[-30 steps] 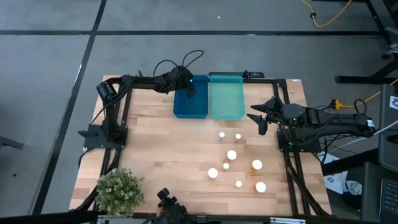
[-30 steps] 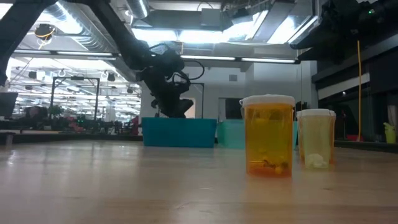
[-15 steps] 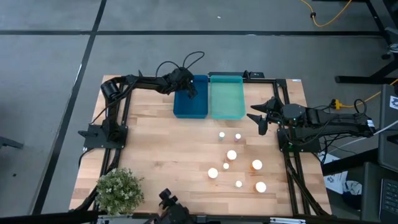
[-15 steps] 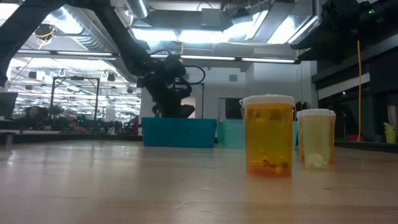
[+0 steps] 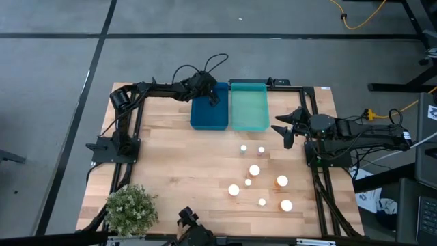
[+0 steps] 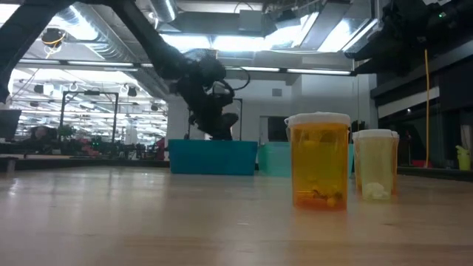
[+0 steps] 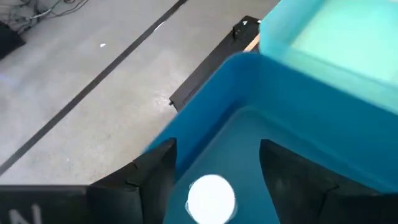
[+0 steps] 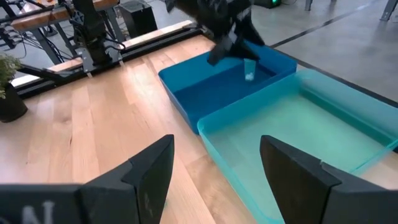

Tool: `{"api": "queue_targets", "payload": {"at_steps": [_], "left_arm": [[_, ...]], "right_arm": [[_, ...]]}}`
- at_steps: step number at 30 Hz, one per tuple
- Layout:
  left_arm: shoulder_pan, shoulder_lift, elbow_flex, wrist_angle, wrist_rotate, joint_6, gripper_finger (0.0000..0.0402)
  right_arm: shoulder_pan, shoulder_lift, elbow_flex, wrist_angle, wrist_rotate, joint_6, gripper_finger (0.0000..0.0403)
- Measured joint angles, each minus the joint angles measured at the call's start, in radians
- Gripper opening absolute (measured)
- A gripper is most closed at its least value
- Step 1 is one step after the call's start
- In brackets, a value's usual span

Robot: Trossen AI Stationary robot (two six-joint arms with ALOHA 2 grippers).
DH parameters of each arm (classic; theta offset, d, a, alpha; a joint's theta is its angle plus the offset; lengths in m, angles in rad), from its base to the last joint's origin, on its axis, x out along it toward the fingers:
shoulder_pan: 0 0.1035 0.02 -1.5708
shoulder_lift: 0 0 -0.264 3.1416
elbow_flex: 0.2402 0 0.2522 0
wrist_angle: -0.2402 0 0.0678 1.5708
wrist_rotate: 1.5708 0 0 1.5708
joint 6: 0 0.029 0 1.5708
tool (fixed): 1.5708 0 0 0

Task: Pick and place medicine bottles into bin by pill shape (circle, oval)
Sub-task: Put the blue pill bottle into the blue bin

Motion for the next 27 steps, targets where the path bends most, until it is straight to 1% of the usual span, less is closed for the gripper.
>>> {"api": "queue_targets", "payload": {"at_steps": [3, 7, 9, 11, 15, 19, 22, 24, 27], "left_arm": [[-0.016, -0.049, 0.044, -0.096, 0.004, -0.022, 0.0229], [-0.075, -0.133, 0.102, -0.253, 0.083, -0.073, 0.0226], [-0.124, -0.176, 0.115, -0.300, 0.118, -0.087, 0.0223], [-0.180, -0.213, 0.119, -0.312, 0.131, -0.087, 0.0222], [-0.313, -0.262, 0.119, -0.334, 0.133, -0.087, 0.0224], [-0.445, -0.260, 0.118, -0.346, 0.135, -0.087, 0.0223], [-0.531, -0.228, 0.118, -0.342, 0.131, -0.122, 0.0220], [-0.582, -0.199, 0.117, -0.327, 0.126, -0.160, 0.0220], [-0.640, -0.161, 0.117, -0.263, 0.125, -0.170, 0.0220]], "right_arm": [[0.000, 0.000, 0.000, -0.018, 0.000, 0.001, 0.0240], [0.000, 0.000, 0.000, -0.014, 0.000, 0.002, 0.0240], [0.000, 0.000, 0.000, -0.013, 0.000, 0.003, 0.0240], [0.000, 0.000, 0.000, -0.013, 0.000, 0.005, 0.0240], [0.000, 0.000, 0.000, -0.013, 0.000, 0.005, 0.0240], [0.000, 0.000, 0.000, -0.013, 0.000, 0.007, 0.0240], [0.000, 0.000, 0.000, -0.013, -0.001, 0.007, 0.0240], [0.000, 0.000, 0.000, -0.013, 0.000, 0.007, 0.0240], [0.000, 0.000, 0.000, -0.013, 0.000, 0.007, 0.0240]]}}
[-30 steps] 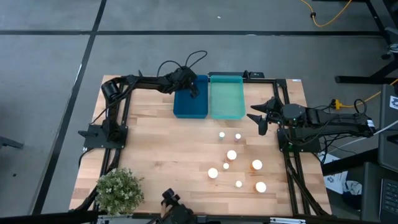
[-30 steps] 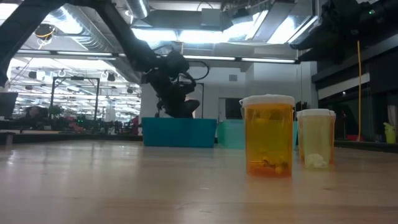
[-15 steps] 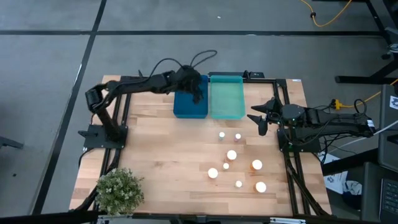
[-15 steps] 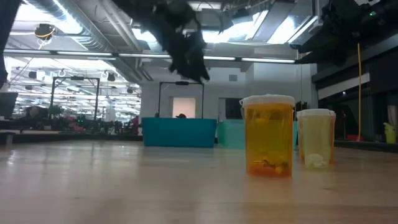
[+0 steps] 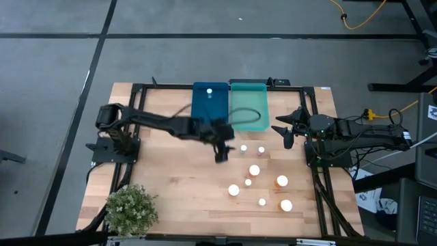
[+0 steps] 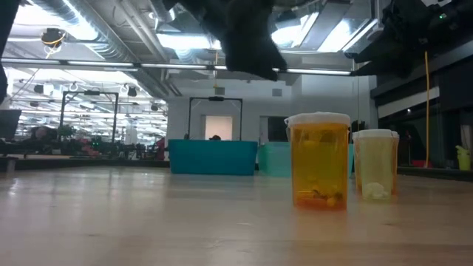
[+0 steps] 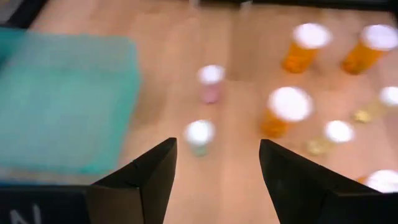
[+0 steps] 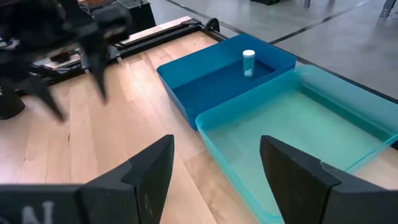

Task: Pick and place medicine bottles into bin by pill shape (circle, oval)
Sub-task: Put the blue pill bottle into the blue bin

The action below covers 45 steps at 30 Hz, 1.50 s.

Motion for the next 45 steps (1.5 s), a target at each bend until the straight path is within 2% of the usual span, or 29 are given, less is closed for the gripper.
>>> {"api": "queue_targets", "payload": {"at_steps": [6, 13, 18, 24, 28, 36, 45], "left_arm": [[-0.049, 0.062, 0.000, 0.056, -0.073, 0.004, 0.0221], [-0.042, 0.099, 0.000, 0.046, -0.185, -0.003, 0.0216], [-0.020, 0.116, 0.001, 0.022, -0.172, -0.055, 0.0215], [0.001, 0.140, -0.001, -0.023, -0.060, -0.082, 0.0215], [-0.001, 0.187, 0.000, -0.003, -0.049, -0.077, 0.0215], [0.030, 0.295, 0.000, 0.153, -0.049, -0.051, 0.0215], [0.050, 0.326, 0.001, 0.215, 0.009, -0.046, 0.0215]], "right_arm": [[0.000, 0.000, 0.000, 0.000, 0.000, 0.000, 0.0240], [0.000, 0.000, 0.000, 0.000, 0.000, 0.000, 0.0240], [0.000, 0.000, 0.000, -0.001, 0.000, -0.001, 0.0240], [0.000, 0.000, 0.000, -0.001, 0.000, -0.002, 0.0240], [0.000, 0.000, 0.000, 0.000, 0.000, -0.002, 0.0240], [0.000, -0.001, 0.000, -0.001, 0.000, -0.002, 0.0240], [0.000, 0.000, 0.000, -0.001, 0.000, -0.005, 0.0240]]}}
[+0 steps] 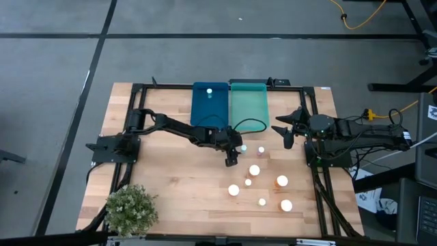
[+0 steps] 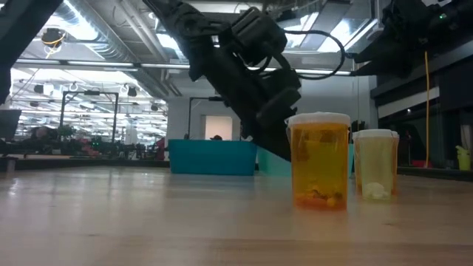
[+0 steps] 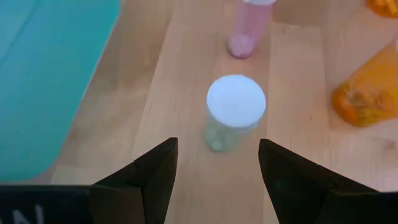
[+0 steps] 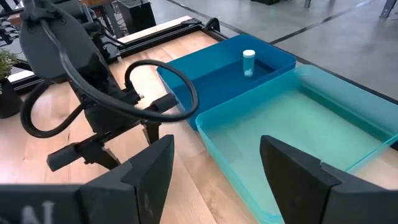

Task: Pick and place medicine bottles into bin by pill shape (circle, oval)
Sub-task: Put the blue pill bottle into the blue bin

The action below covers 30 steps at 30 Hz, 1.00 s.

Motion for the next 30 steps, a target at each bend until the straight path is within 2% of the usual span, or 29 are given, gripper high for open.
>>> {"api": "queue_targets", "payload": {"at_steps": [8, 23, 30], "left_arm": [[-0.006, 0.020, 0.000, 0.155, -0.001, 0.030, 0.0215], [-0.016, 0.024, 0.000, 0.148, -0.002, 0.050, 0.0213], [-0.016, 0.024, 0.000, 0.141, -0.002, 0.050, 0.0182]], "right_arm": [[0.000, 0.000, 0.000, 0.000, 0.000, 0.001, 0.0240], [0.000, 0.000, 0.000, 0.000, 0.000, -0.002, 0.0240], [0.000, 0.000, 0.000, 0.000, 0.001, -0.002, 0.0240]]}}
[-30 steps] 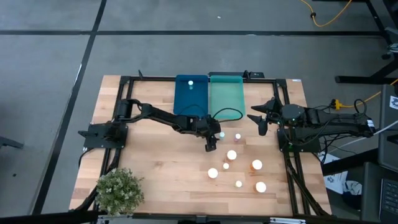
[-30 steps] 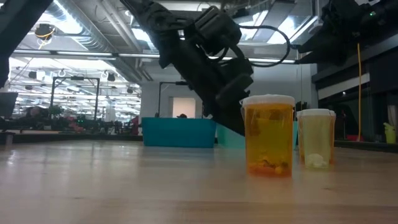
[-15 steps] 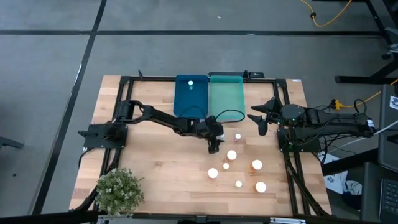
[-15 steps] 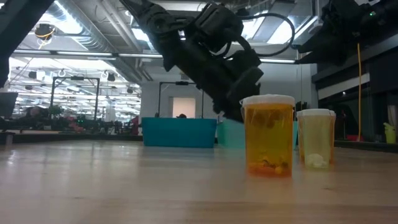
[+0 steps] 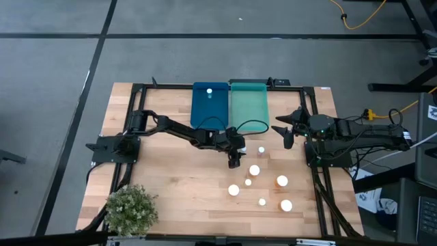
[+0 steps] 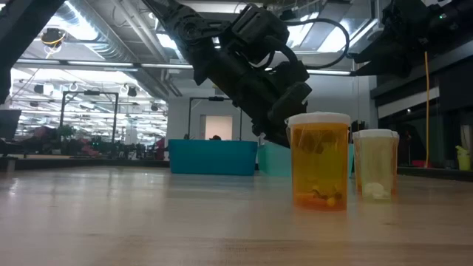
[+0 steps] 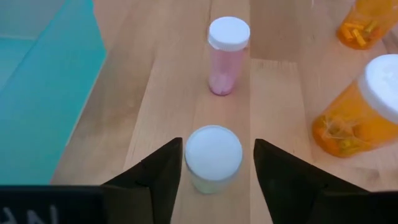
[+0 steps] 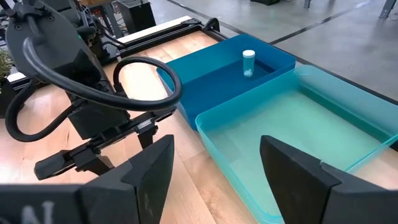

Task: Pick and place medicine bottles into bin by pill shape (circle, oval)
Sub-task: Put the blue pill bottle into the blue bin

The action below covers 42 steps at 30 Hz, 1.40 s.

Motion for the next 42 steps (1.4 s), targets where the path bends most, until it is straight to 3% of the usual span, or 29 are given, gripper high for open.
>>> {"api": "queue_targets", "payload": {"at_steps": [10, 16, 24, 29, 32, 34, 37, 42], "left_arm": [[0.001, -0.007, -0.001, -0.005, -0.011, -0.001, 0.0087], [0.001, -0.107, -0.001, -0.100, -0.015, 0.000, 0.0085], [0.018, -0.338, 0.000, -0.337, -0.187, 0.108, 0.0085], [0.108, -0.455, 0.000, -0.478, -0.225, 0.154, 0.0087], [0.199, -0.483, 0.000, -0.518, -0.198, 0.153, 0.0088], [0.269, -0.481, -0.009, -0.507, -0.126, 0.145, 0.0088], [0.355, -0.457, -0.069, -0.396, -0.018, 0.132, 0.0089], [0.451, -0.375, -0.206, -0.219, 0.006, 0.126, 0.0090]], "right_arm": [[0.000, 0.000, 0.000, -0.001, 0.000, 0.000, 0.0240], [0.000, 0.000, 0.000, -0.010, 0.000, 0.000, 0.0240], [0.000, 0.000, 0.000, -0.015, 0.000, 0.002, 0.0240], [0.000, 0.000, 0.000, -0.015, 0.000, 0.004, 0.0240], [0.000, 0.000, 0.000, -0.015, 0.000, 0.006, 0.0240], [0.000, 0.000, 0.000, -0.014, 0.000, 0.006, 0.0240], [0.000, 0.000, 0.000, -0.014, 0.000, 0.006, 0.0240], [0.000, 0.000, 0.000, -0.014, 0.000, 0.006, 0.0240]]}}
